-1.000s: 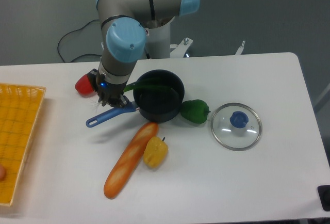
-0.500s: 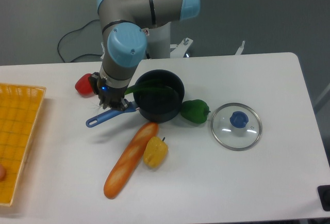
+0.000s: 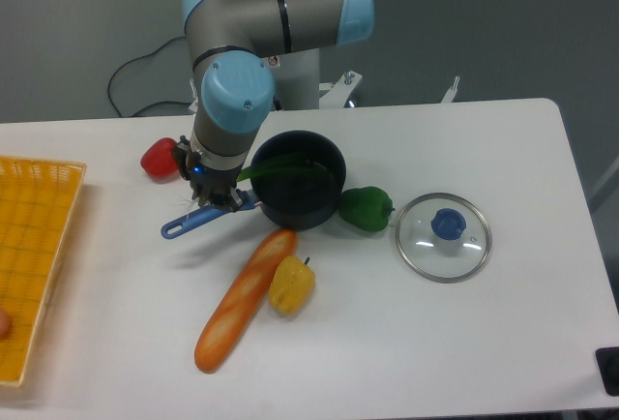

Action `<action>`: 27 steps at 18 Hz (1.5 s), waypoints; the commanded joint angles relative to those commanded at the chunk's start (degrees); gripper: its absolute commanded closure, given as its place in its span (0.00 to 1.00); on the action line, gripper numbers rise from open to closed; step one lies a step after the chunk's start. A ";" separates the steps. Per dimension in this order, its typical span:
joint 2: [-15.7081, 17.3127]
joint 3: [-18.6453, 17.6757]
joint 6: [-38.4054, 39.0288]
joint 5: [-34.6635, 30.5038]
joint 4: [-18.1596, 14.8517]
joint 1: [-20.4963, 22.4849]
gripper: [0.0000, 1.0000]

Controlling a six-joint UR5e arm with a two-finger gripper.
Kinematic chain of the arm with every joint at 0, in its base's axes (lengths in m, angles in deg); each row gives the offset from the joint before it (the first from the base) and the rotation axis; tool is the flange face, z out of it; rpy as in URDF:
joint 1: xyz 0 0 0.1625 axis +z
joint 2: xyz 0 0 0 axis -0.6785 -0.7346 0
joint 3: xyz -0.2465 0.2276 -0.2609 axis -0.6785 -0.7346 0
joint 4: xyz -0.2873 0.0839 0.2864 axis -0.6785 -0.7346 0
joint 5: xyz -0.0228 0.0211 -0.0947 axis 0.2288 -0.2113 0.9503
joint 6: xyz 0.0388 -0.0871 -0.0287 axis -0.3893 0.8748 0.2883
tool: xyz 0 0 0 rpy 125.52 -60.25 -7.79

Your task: Place the green onion in the pot

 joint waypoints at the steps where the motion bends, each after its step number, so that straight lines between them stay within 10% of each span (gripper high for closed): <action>1: 0.00 0.00 -0.09 -0.09 0.00 0.00 0.82; 21: 0.18 -0.88 -3.69 -2.02 0.44 -0.18 0.75; 27: 0.00 -0.44 -3.87 -2.02 0.70 -0.18 0.25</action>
